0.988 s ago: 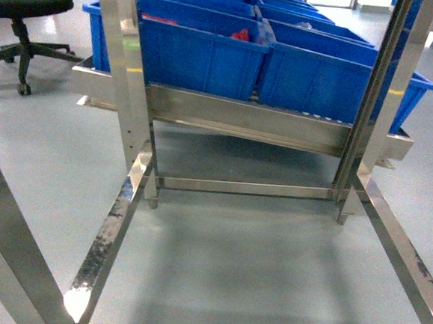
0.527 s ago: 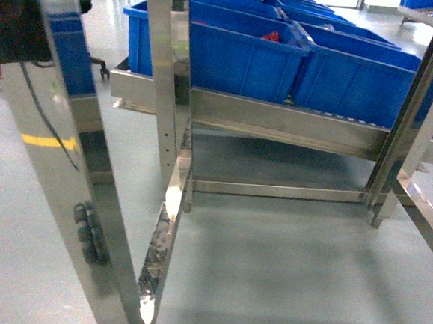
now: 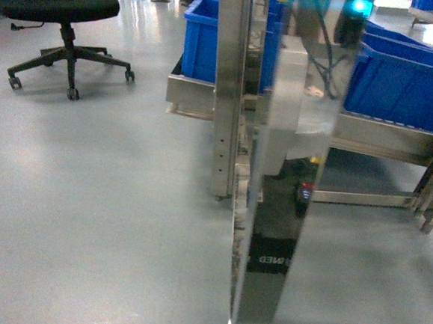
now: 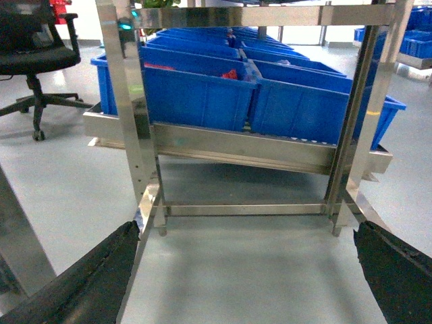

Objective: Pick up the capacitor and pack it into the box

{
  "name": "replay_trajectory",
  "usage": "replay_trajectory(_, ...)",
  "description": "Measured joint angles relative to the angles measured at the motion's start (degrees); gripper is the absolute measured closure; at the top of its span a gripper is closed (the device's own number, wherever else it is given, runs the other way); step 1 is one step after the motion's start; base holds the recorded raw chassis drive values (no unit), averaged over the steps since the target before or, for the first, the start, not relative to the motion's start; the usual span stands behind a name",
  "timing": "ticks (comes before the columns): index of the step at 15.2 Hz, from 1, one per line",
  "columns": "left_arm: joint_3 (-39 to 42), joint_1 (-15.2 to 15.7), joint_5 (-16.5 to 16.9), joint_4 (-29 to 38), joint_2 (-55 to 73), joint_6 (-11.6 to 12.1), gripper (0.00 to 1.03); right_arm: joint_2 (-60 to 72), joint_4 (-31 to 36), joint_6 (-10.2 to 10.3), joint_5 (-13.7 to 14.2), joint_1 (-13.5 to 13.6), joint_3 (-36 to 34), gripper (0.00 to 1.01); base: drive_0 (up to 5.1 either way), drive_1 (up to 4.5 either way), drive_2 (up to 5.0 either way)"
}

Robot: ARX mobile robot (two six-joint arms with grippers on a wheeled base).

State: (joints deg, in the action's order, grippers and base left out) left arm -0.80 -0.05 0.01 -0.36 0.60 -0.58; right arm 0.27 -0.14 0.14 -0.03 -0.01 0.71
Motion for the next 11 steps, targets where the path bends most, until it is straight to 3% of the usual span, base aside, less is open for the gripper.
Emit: replay_trajectory(11, 0.0, 0.0, 0.0, 0.0, 0.0, 0.0, 0.59, 0.0, -0.2, 0.0, 0.0, 0.0, 0.0, 0.03, -5.0, 2.46, 2.5)
